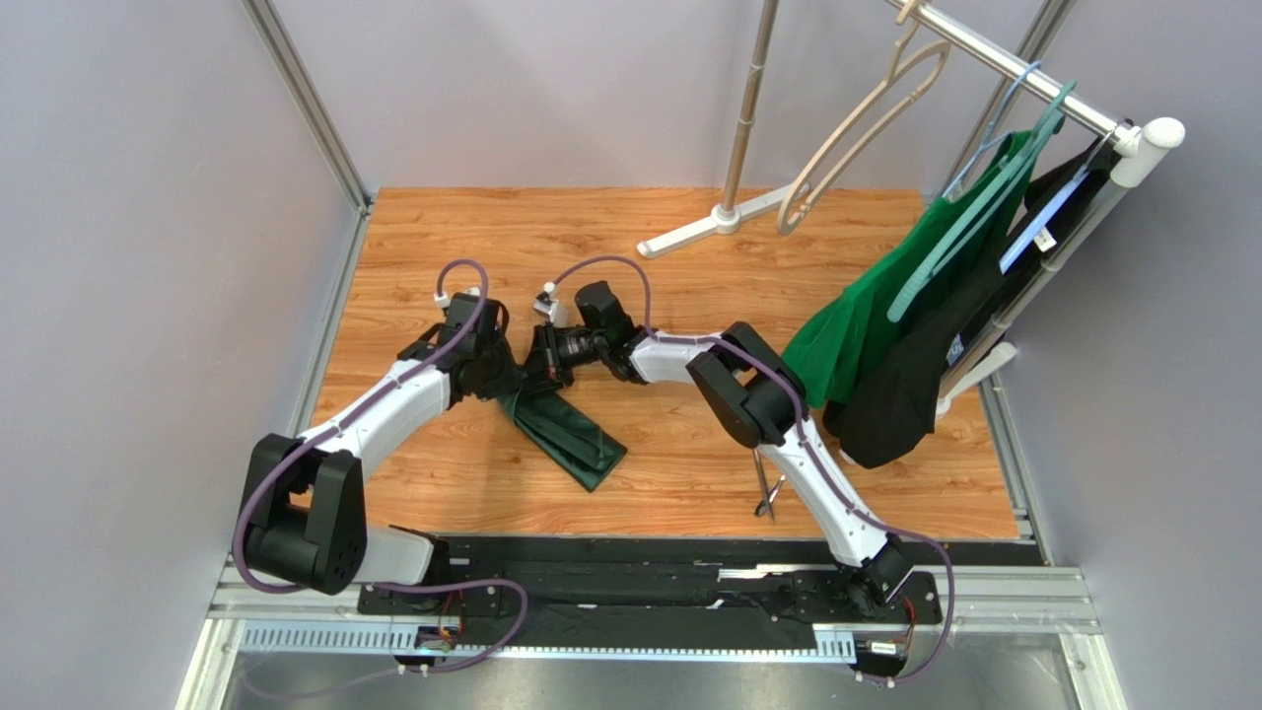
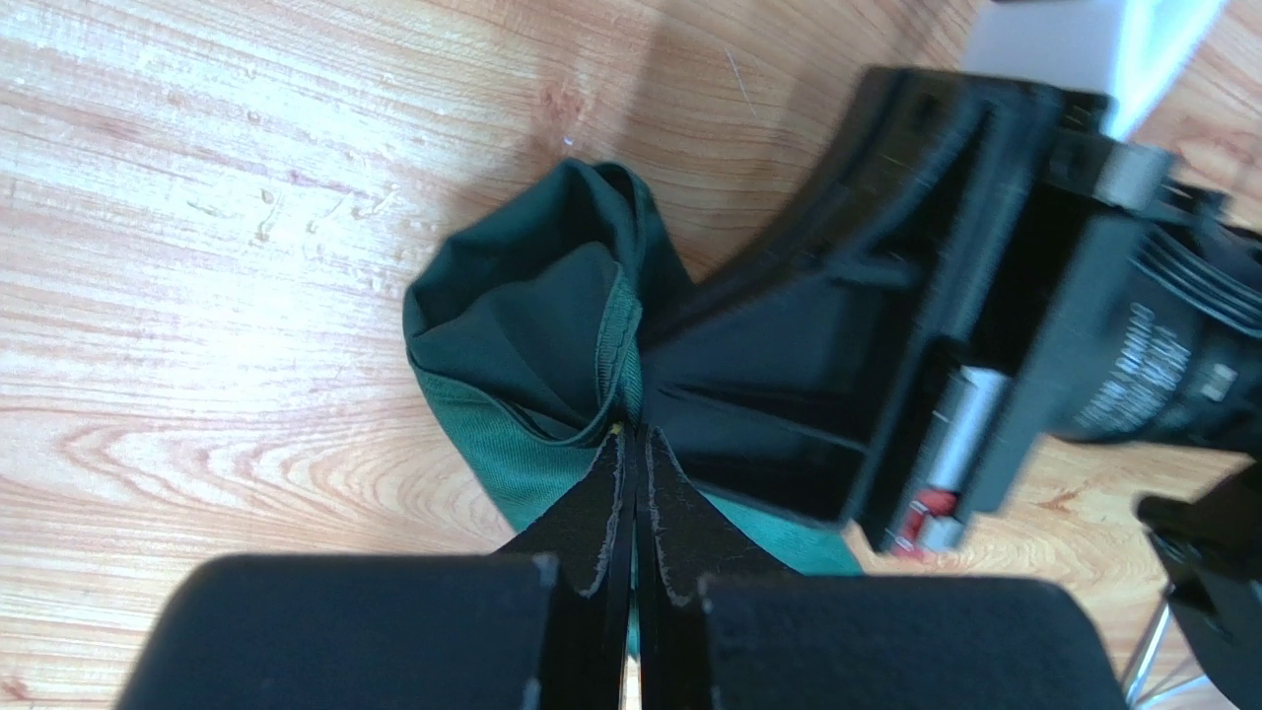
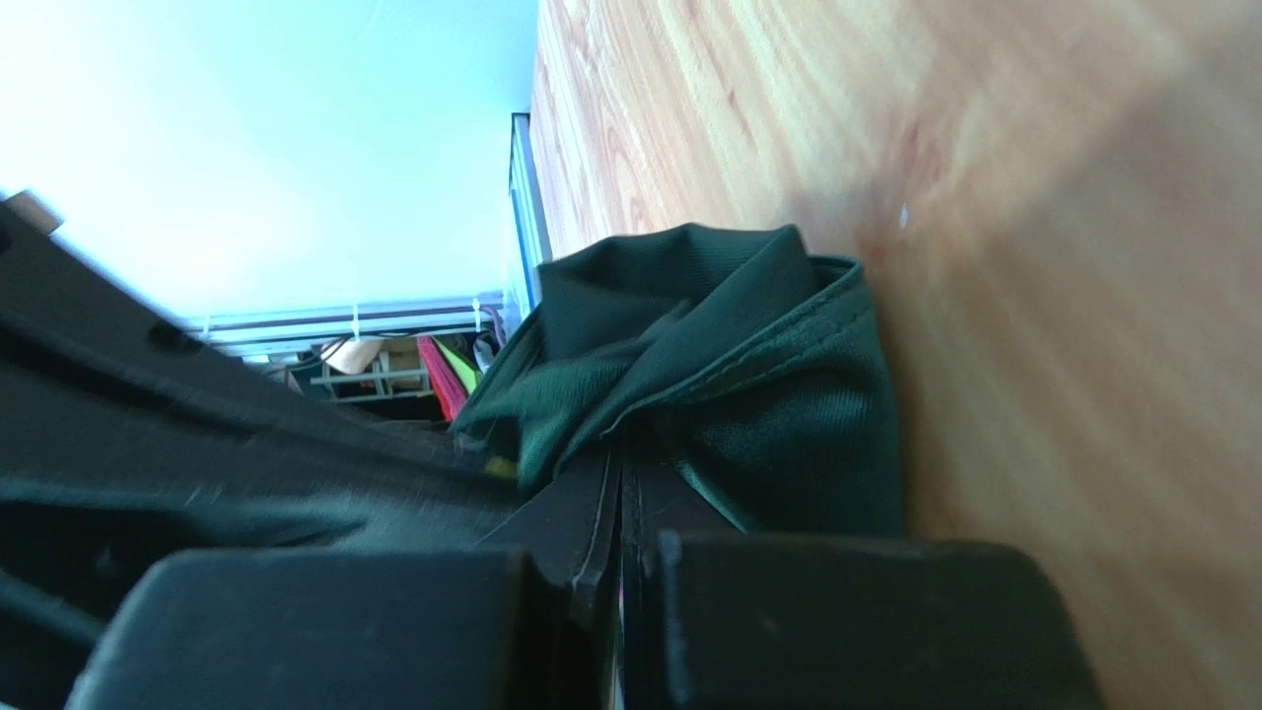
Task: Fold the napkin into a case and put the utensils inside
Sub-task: Grasp the top corner of the smaller rectangle folded napkin from the folded napkin.
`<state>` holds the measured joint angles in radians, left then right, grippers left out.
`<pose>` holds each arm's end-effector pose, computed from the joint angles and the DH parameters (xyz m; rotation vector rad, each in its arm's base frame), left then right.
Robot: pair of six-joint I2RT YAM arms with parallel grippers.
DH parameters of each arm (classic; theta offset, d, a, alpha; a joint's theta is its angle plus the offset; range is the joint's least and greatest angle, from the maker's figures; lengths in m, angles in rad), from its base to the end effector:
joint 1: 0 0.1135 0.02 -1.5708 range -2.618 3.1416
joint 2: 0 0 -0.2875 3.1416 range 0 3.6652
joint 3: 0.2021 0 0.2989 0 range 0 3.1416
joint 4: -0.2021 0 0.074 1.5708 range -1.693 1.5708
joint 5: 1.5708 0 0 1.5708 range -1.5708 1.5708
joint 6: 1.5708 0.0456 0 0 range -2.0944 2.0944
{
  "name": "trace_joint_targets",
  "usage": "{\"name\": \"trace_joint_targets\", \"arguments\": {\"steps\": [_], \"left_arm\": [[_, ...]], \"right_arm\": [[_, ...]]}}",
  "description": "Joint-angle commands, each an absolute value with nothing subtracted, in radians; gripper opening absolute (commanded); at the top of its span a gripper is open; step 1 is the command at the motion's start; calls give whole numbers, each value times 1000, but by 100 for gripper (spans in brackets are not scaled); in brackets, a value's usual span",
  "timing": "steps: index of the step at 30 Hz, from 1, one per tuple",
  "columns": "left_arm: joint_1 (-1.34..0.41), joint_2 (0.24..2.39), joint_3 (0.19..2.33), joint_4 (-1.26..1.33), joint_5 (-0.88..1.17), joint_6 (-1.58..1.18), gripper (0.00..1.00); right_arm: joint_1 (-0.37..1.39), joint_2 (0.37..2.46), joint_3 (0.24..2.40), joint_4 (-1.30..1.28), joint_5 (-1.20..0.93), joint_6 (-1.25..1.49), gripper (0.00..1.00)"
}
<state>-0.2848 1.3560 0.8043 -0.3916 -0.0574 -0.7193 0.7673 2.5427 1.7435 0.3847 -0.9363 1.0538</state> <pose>0.2980 -0.0845 0.1953 -0.5716 2.4798 -0.3333 0.4043 0.4409 0.0668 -0.4314 2.4335 1.9375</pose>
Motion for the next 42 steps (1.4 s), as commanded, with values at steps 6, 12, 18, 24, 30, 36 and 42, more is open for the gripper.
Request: {"name": "trace_joint_targets", "arguments": {"steps": [6, 12, 18, 24, 30, 36, 42], "left_arm": [[-284, 1370, 801, -347, -81, -744, 0], [-279, 1376, 802, -337, -97, -756, 0], [-279, 1374, 792, -330, -95, -758, 0], [-279, 1410, 793, -318, -101, -758, 0], [-278, 1419, 784, -304, -114, -765, 0], [-275, 1413, 785, -304, -126, -767, 0], [-272, 1431, 781, -288, -115, -784, 0]], "right_arm": [[764, 2600, 1809, 370, -950, 1069, 0], [750, 2572, 1747, 612, -951, 1271, 0], [746, 2588, 1813, 604, -939, 1329, 0], [761, 2655, 1922, 394, -931, 1209, 0], [747, 2678, 1960, 339, -913, 1176, 0], [741, 2637, 2002, 151, -845, 1028, 0], [713, 2671, 1910, 538, -894, 1334, 0]]}}
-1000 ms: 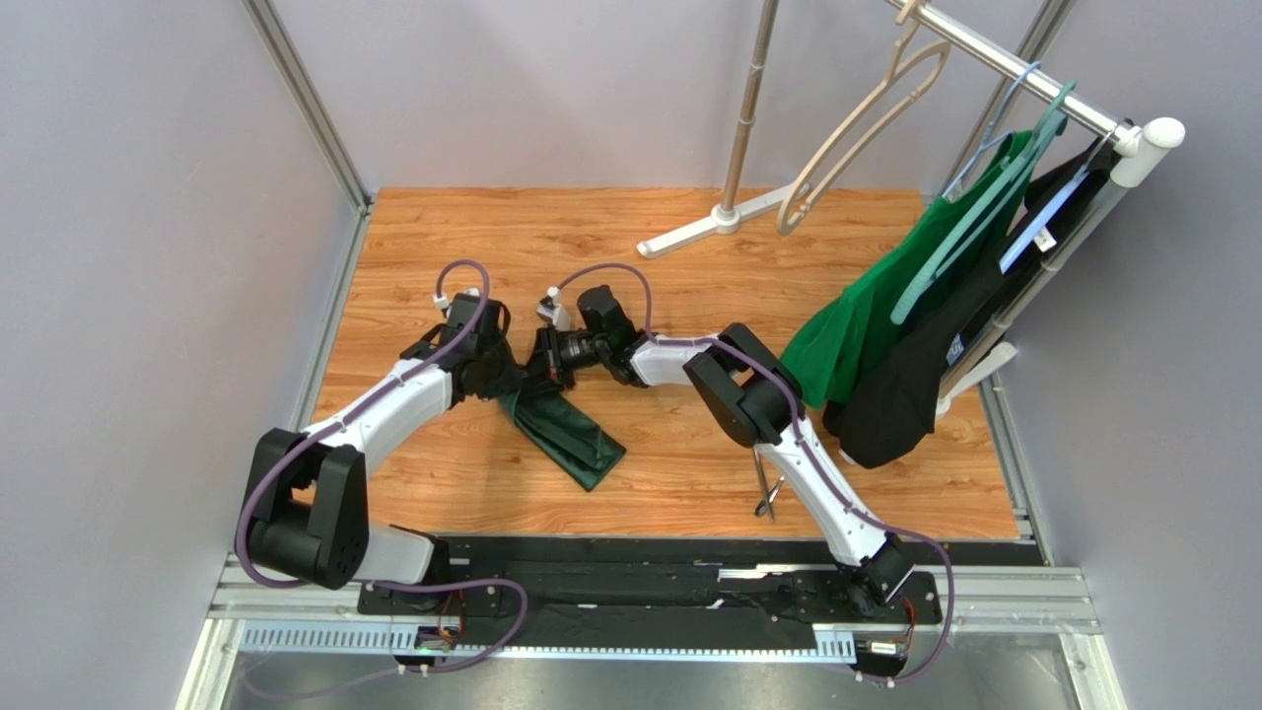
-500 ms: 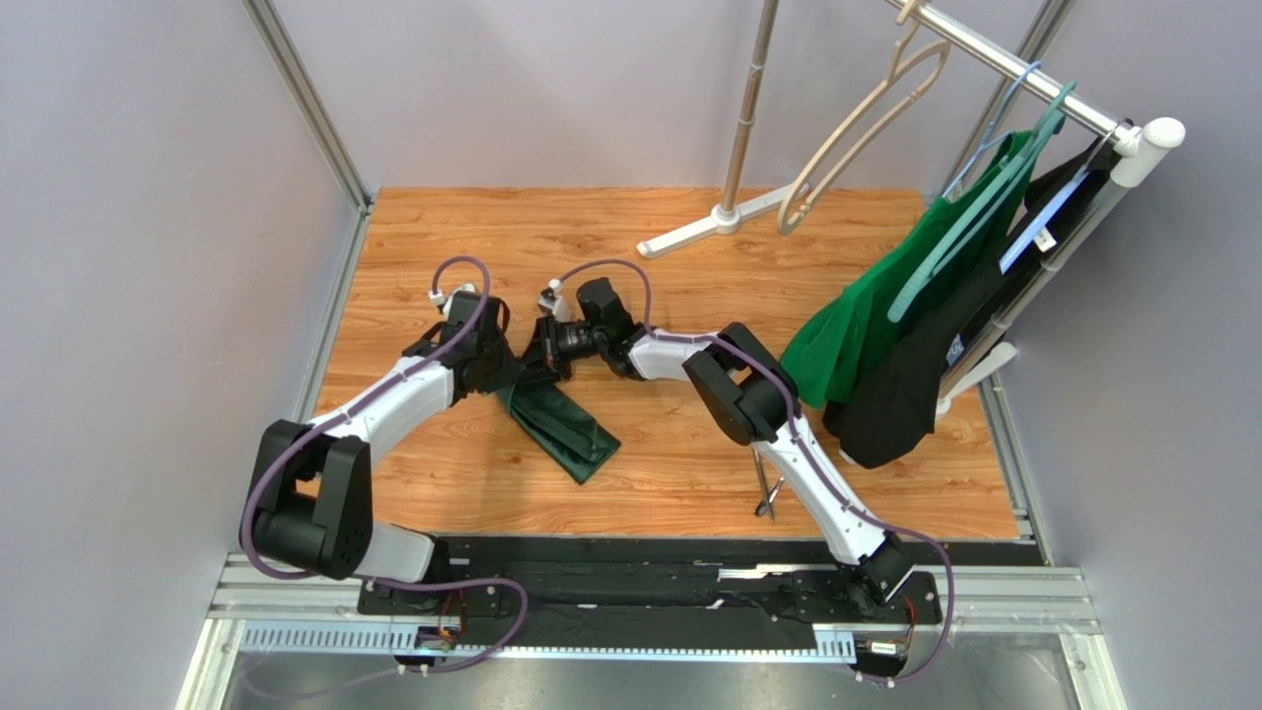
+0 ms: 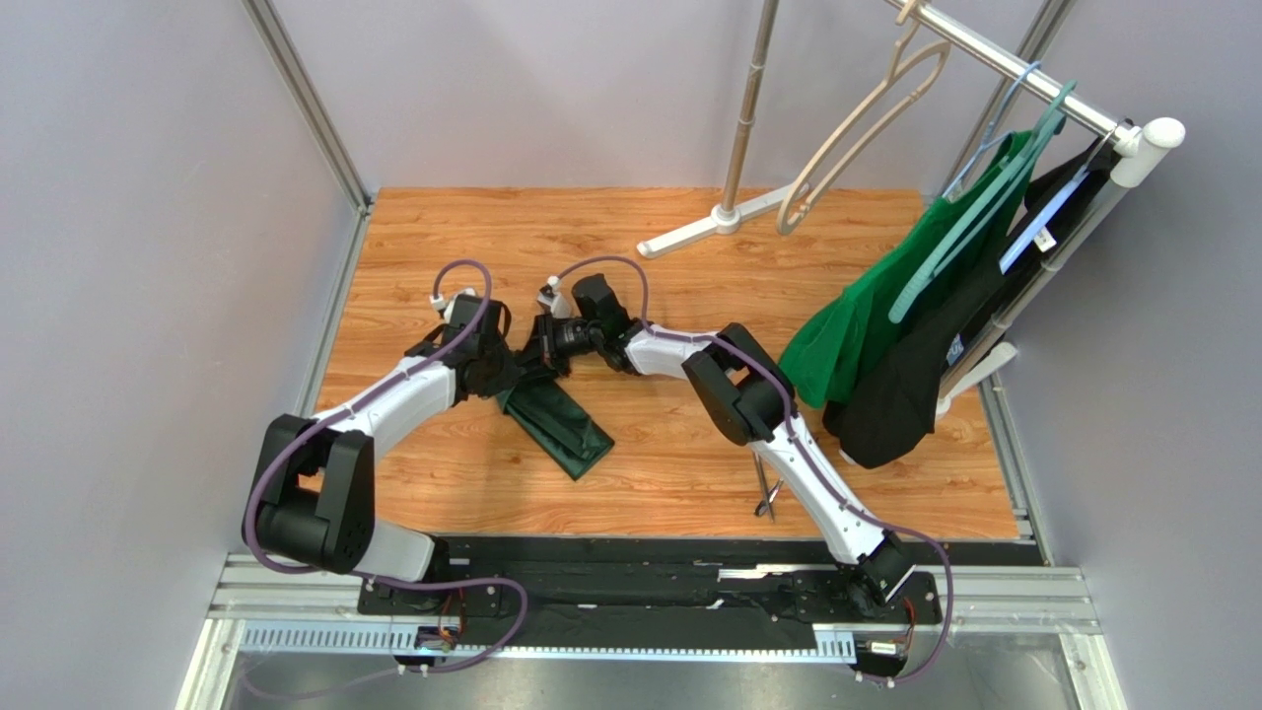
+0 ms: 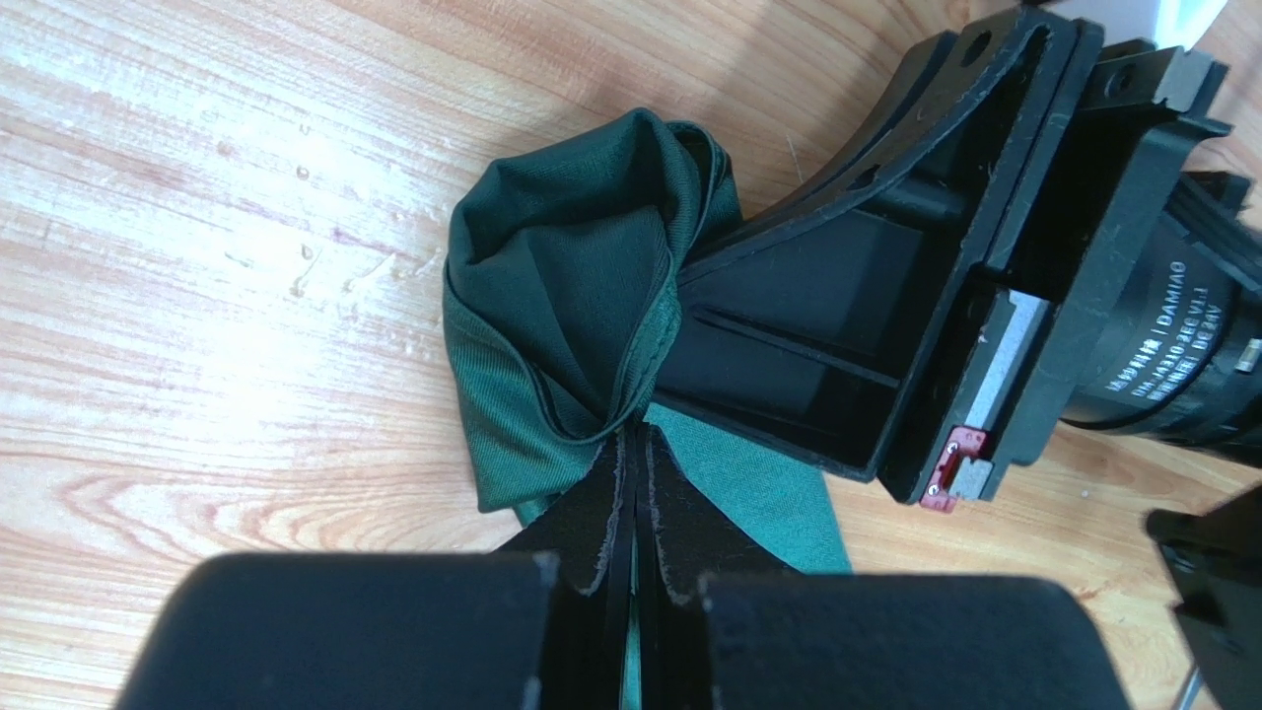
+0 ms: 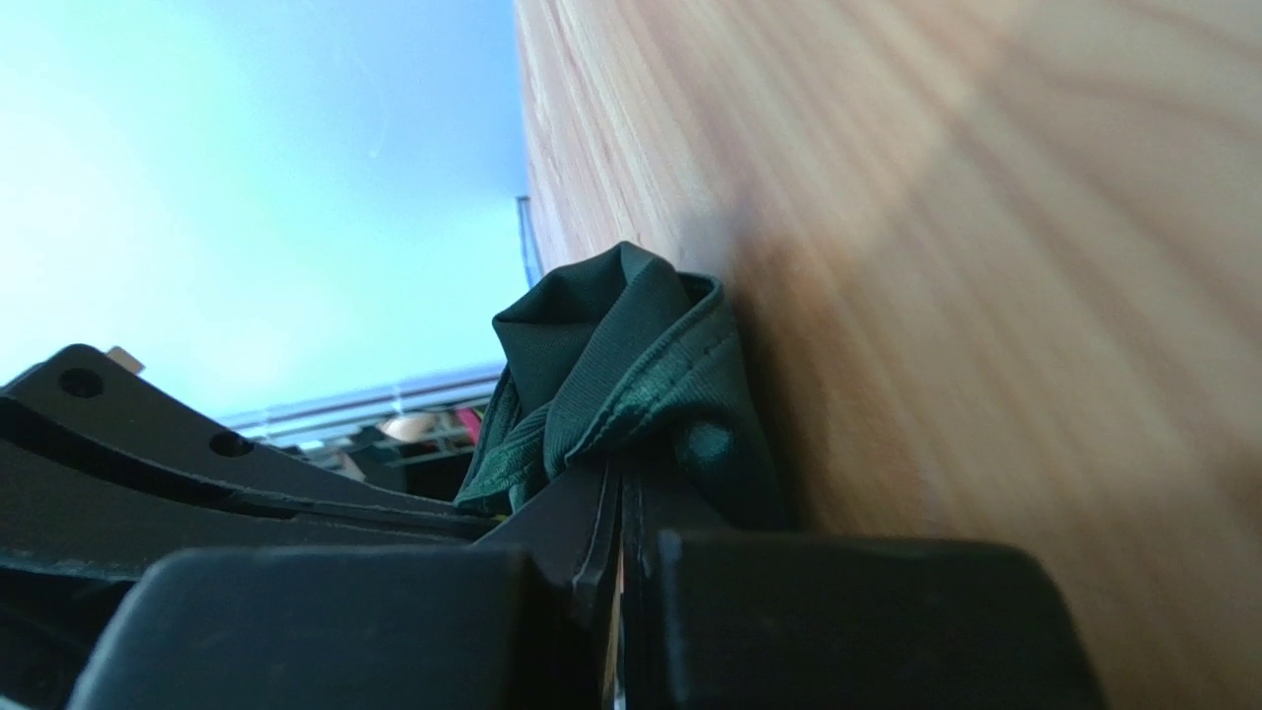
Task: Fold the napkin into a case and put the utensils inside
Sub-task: Grasp the top corner of the smaller rectangle folded napkin from the folded napkin.
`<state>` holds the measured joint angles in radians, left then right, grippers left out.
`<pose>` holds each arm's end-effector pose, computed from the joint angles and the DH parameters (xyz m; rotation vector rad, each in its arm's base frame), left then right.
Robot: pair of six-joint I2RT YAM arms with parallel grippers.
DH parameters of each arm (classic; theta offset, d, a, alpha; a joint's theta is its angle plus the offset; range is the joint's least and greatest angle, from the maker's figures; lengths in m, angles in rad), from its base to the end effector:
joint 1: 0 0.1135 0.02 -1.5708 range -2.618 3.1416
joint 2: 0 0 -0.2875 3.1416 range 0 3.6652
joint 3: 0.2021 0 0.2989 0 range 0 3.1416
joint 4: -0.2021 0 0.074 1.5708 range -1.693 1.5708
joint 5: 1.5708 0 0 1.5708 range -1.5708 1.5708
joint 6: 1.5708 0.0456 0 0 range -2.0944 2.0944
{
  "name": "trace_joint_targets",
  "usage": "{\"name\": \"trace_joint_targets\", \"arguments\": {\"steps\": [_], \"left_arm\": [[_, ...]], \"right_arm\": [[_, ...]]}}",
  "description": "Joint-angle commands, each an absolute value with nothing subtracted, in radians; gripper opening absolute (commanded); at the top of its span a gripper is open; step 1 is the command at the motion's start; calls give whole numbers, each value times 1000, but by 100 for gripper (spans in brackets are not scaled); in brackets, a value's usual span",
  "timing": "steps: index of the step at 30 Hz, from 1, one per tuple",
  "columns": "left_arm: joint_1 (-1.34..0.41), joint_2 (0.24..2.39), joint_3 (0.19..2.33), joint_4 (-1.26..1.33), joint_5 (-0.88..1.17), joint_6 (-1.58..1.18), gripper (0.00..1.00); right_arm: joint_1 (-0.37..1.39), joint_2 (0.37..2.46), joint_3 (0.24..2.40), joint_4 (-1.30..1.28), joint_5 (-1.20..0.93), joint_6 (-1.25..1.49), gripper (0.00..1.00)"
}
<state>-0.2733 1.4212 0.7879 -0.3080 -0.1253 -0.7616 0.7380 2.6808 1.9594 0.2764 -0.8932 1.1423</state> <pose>0.3086 -0.0806 0.1765 -0.6595 2.4344 -0.2686 0.4419 0.4499 0.0488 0.2266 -2.4753 -1.8844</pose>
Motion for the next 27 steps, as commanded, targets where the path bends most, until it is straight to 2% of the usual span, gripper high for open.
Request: {"name": "trace_joint_targets", "arguments": {"steps": [1, 10, 17, 24, 27], "left_arm": [[-272, 1431, 779, -285, -120, -784, 0], [-252, 1494, 867, -267, -152, -761, 0], [-247, 1580, 922, -209, -149, -738, 0], [-212, 1634, 954, -163, -137, -706, 2], [-212, 1643, 950, -149, -118, -704, 6]], "right_arm": [[716, 2669, 1917, 510, -891, 1321, 0], [729, 2657, 1924, 385, -861, 1217, 0], [739, 2626, 1960, 184, -825, 1042, 0], [738, 2554, 1907, 91, -810, 948, 0], [736, 2507, 1873, 54, -804, 901, 0]]}}
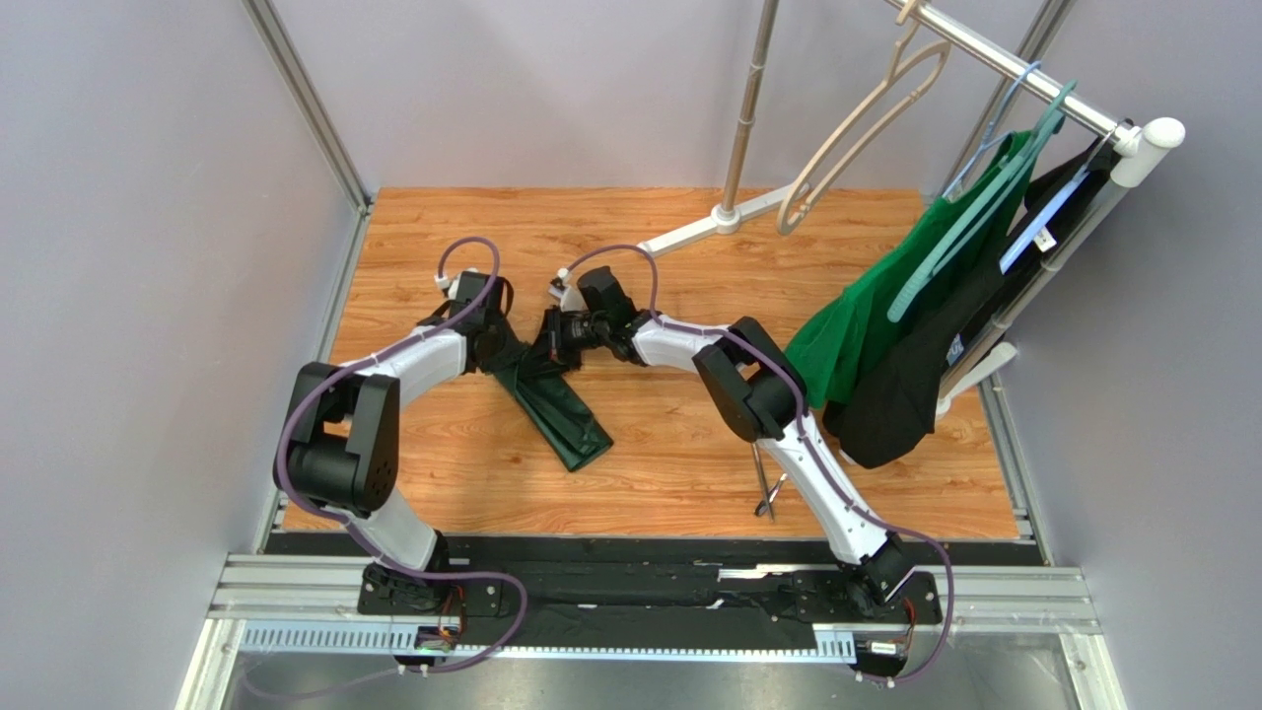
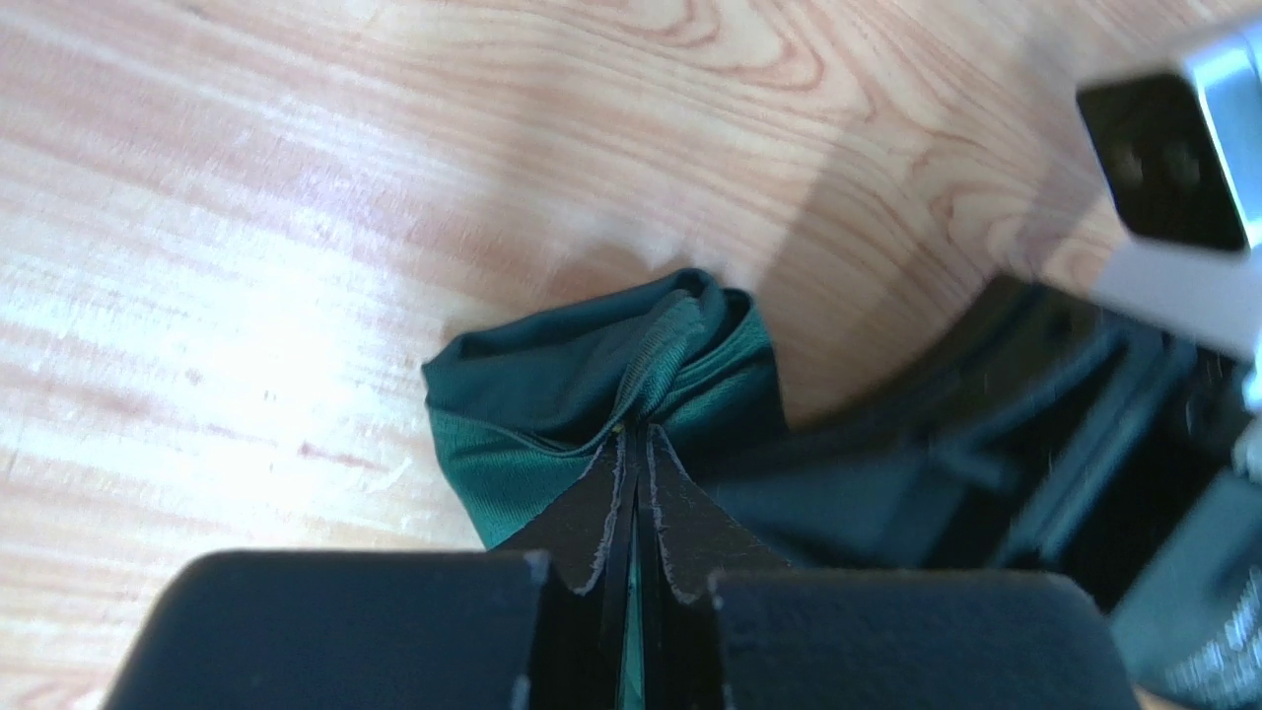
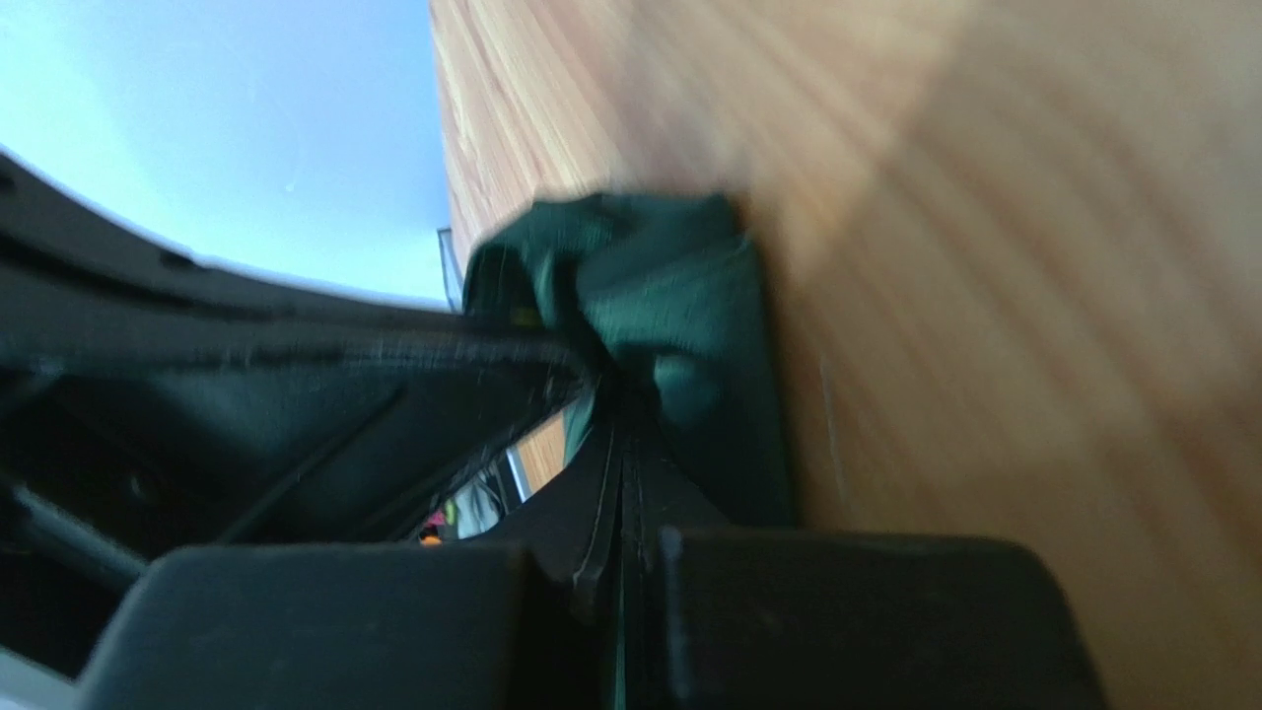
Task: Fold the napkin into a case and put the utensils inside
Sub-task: Grasp the top corner of the smaller rectangle folded napkin from the folded napkin.
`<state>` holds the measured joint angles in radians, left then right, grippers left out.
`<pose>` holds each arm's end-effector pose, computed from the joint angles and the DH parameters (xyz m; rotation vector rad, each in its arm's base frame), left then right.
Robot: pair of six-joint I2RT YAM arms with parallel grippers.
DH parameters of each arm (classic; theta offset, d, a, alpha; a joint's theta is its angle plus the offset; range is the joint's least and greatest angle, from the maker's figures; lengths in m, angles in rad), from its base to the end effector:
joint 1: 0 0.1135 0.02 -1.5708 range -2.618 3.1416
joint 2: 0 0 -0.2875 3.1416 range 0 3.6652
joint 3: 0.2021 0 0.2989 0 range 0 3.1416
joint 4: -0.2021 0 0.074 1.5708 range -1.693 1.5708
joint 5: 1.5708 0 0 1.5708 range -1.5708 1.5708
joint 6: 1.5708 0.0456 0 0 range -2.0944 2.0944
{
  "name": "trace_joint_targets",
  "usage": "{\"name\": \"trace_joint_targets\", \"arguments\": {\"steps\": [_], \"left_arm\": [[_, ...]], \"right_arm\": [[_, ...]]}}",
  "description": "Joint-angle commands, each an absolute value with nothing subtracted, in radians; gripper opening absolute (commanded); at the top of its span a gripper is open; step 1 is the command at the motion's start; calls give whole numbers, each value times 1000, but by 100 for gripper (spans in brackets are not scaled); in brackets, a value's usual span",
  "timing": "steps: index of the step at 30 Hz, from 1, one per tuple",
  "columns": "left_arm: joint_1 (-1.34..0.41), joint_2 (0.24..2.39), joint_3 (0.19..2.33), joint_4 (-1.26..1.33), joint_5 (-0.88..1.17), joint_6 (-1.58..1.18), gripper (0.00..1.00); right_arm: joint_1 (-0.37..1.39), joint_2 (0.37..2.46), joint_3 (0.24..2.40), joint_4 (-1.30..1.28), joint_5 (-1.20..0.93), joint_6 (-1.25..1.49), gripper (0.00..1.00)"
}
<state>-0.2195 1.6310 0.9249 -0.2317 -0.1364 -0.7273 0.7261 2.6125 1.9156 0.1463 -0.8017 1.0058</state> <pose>0.3620 -0.0744 0.1600 -0.6846 2.4149 -0.2221 0.4429 0.4370 0.0614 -0.2360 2.5319 1.7339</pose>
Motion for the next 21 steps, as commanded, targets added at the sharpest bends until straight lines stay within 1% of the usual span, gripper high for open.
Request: {"name": "trace_joint_targets", "arguments": {"steps": [1, 3, 4, 6, 7, 9, 10, 12, 13, 14, 16, 17, 19, 21], "left_arm": [[-212, 1638, 948, -149, -109, -703, 9], [-212, 1618, 937, -141, -100, -706, 16], [-212, 1608, 936, -143, -91, -707, 23], [-212, 1574, 937, -152, -81, -710, 28], [-212, 1562, 940, -172, -74, -712, 33], [-212, 1529, 948, -189, -68, -712, 38], [-212, 1520, 956, -222, -64, -712, 47], [-212, 1497, 976, -265, -64, -712, 56], [-212, 1483, 974, -300, -67, -712, 66], [-212, 1450, 973, -316, -71, -713, 69], [-212, 1408, 963, -386, -95, -715, 73], [-212, 1363, 956, -405, -103, -712, 74], [-212, 1319, 942, -489, -129, -729, 74], [-212, 1257, 884, -517, -100, -755, 72]], "right_arm": [[738, 2493, 1861, 48, -802, 893, 0], [738, 2450, 1836, 12, -792, 853, 0], [736, 2439, 1832, 5, -790, 839, 0], [733, 2412, 1813, -25, -788, 819, 0], [732, 2402, 1799, -28, -792, 816, 0], [727, 2370, 1778, -35, -782, 798, 0], [729, 2356, 1763, -47, -775, 781, 0], [723, 2329, 1750, -95, -747, 737, 0], [719, 2306, 1743, -100, -747, 732, 0], [713, 2295, 1727, -107, -753, 726, 0], [709, 2257, 1707, -147, -732, 665, 0], [707, 2244, 1682, -196, -718, 638, 0], [701, 2218, 1657, -230, -671, 576, 0], [701, 2197, 1640, -293, -654, 533, 0]]}}
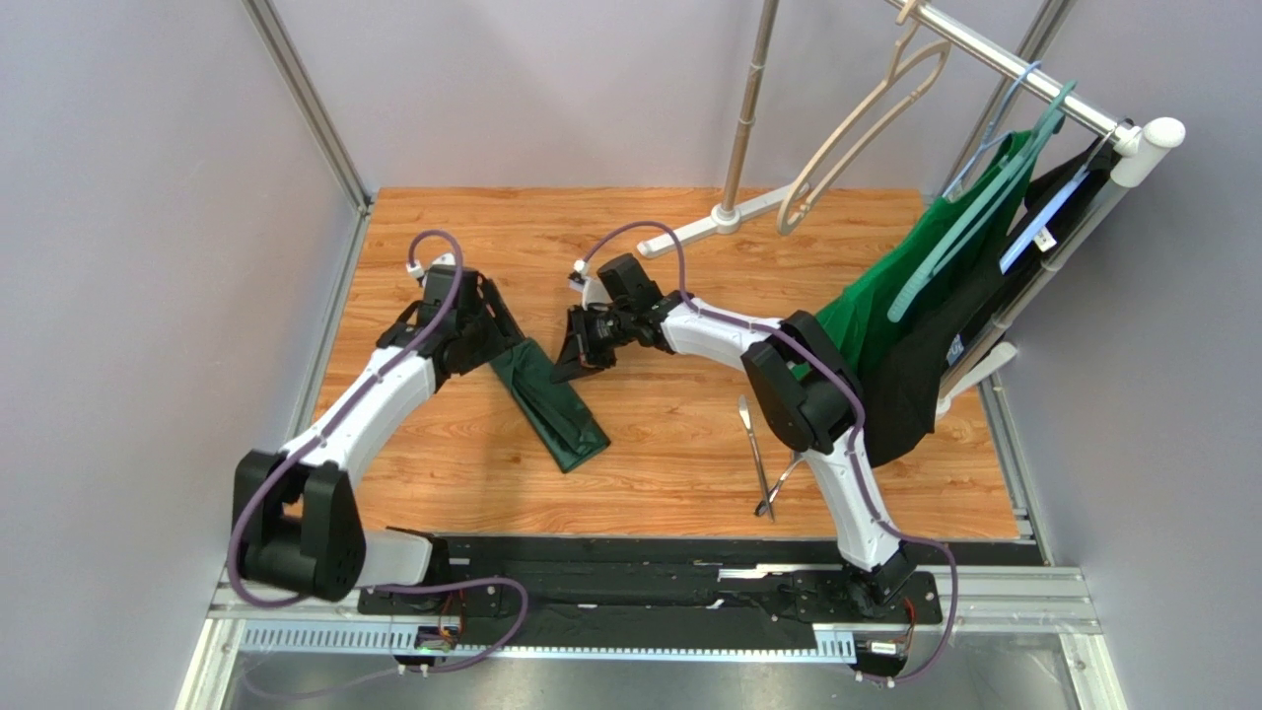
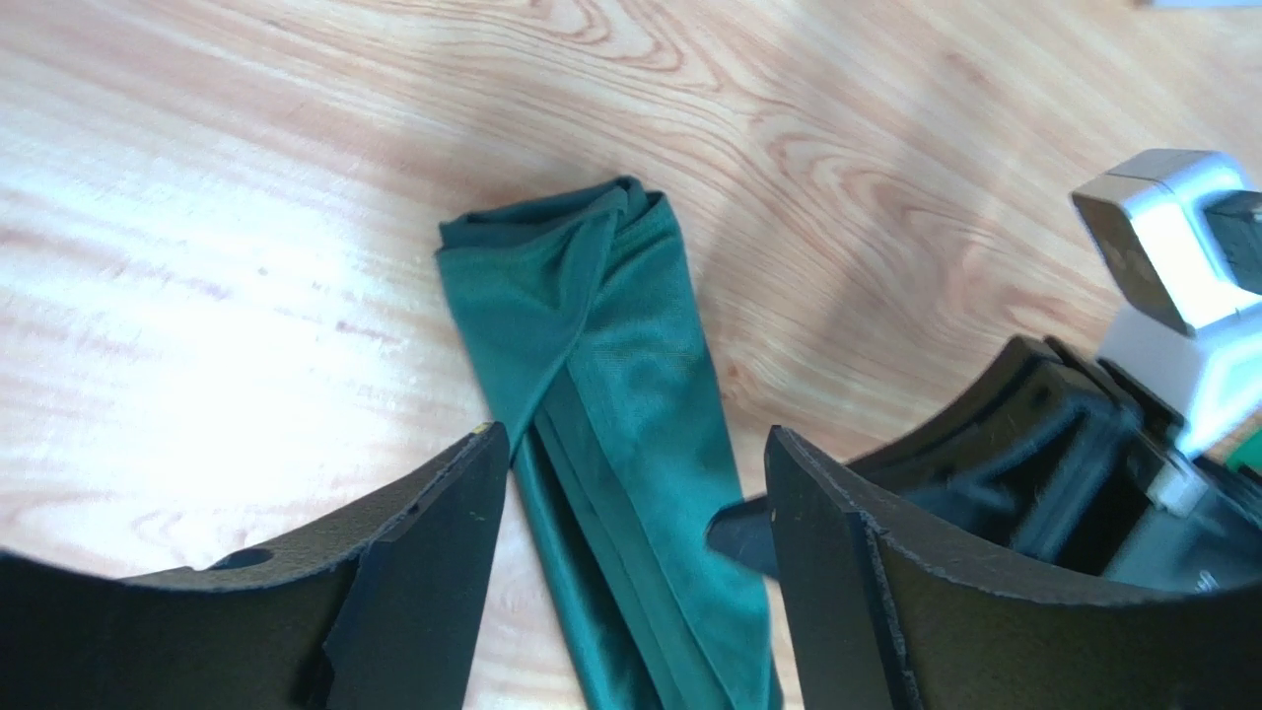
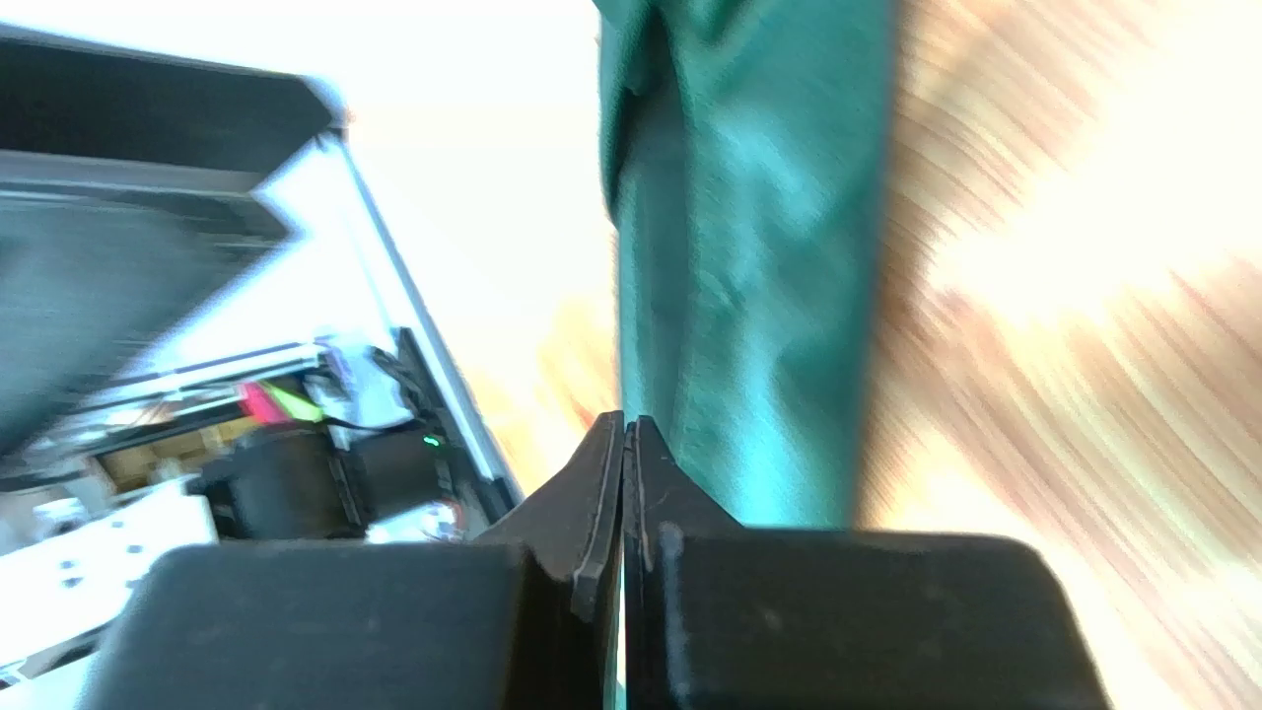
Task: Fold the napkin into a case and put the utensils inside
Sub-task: Grasp the top corner of the smaller rectangle folded napkin from the folded napkin.
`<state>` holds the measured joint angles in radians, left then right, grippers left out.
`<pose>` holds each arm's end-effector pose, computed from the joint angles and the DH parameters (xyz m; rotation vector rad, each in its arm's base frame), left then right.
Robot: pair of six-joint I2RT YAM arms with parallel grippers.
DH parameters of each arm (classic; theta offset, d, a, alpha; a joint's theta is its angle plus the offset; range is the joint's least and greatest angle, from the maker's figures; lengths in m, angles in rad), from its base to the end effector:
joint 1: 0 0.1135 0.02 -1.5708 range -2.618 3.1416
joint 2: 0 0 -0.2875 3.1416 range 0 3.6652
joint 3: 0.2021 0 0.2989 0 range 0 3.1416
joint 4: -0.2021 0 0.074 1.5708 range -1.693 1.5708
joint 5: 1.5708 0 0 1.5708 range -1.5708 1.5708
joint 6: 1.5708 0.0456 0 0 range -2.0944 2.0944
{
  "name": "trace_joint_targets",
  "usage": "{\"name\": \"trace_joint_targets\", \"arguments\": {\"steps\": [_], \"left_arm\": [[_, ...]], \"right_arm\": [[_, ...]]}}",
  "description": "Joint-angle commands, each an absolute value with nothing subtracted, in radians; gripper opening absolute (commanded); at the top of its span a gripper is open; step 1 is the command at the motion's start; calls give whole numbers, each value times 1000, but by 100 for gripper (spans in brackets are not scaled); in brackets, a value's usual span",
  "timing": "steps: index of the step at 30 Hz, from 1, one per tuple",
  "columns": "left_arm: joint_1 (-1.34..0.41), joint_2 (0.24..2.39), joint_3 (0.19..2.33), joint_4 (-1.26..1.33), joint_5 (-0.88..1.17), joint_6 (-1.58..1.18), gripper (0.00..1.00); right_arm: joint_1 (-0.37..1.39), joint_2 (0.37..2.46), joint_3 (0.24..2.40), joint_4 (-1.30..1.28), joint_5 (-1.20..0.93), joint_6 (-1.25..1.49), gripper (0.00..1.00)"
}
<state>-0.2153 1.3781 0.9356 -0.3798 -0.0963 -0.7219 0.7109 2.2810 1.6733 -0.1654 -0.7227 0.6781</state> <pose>0.3297 -0.0676 0.2370 -0.6488 2.3244 -0.3243 0.4043 0.3880 0.1380 -0.4554 2.5855 1.4522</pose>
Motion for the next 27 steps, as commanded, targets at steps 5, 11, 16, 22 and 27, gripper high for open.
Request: {"name": "trace_joint_targets", "arguments": {"steps": [5, 11, 16, 22, 27], "left_arm": [[-212, 1172, 674, -430, 93, -814, 55], [-213, 1172, 560, -373, 98, -814, 18], [-230, 1200, 548, -356, 81, -818, 11], [-252, 1261, 584, -370, 78, -828, 8], [-262, 1334, 652, -393, 109, -828, 5]], "right_arm": [[703, 2135, 1579, -363, -571, 446, 0], [718, 2089, 1494, -345, -555, 433, 0], [750, 2079, 1474, -322, -529, 449, 0], [756, 2062, 1468, -324, -471, 454, 0], [755, 2036, 1486, -373, -377, 416, 0]]}}
